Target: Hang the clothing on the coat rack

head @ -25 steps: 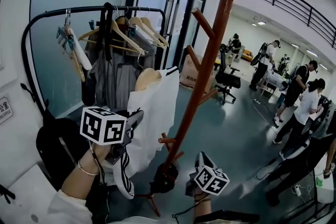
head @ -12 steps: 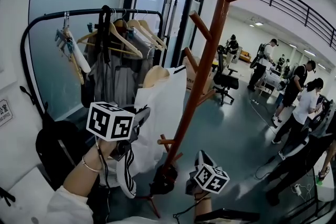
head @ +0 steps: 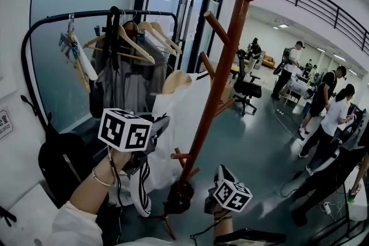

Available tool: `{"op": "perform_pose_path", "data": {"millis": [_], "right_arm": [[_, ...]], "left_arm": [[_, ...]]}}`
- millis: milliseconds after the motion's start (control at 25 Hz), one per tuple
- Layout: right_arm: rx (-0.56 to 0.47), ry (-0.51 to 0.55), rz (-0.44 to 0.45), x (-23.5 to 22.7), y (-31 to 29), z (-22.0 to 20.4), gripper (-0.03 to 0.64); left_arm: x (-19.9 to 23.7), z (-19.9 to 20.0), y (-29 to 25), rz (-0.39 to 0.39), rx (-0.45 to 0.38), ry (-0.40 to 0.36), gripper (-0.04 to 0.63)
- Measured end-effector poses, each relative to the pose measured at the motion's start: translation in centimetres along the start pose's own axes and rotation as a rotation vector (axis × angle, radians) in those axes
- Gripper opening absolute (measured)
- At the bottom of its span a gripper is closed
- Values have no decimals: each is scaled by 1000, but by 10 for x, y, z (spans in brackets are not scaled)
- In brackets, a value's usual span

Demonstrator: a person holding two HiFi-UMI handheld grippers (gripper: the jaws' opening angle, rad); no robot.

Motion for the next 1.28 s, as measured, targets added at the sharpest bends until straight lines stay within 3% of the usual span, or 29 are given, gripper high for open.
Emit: {"op": "perform_pose_path", "data": {"millis": [760,1080,1280], "right_arm": [[2,3,10,-5,-11,1,23],[-2,-11,10,-9,-10,1,23],[0,-13,1,-17,-4,2,23]], "left_arm": [[-2,14,-17,21,51,-38,23],[-17,28,-26,0,44,-91,23],[-24,30,-33,-24,52,-72,23]]}}
Point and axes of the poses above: the fingertips, and each gripper's own axes: y backward along the fingers, x to its left, z out of its top, the point moved 2 cm from there along y, backward along the fingers, and after that the axes turned 7 degrees about x, right-handed, at the moved point
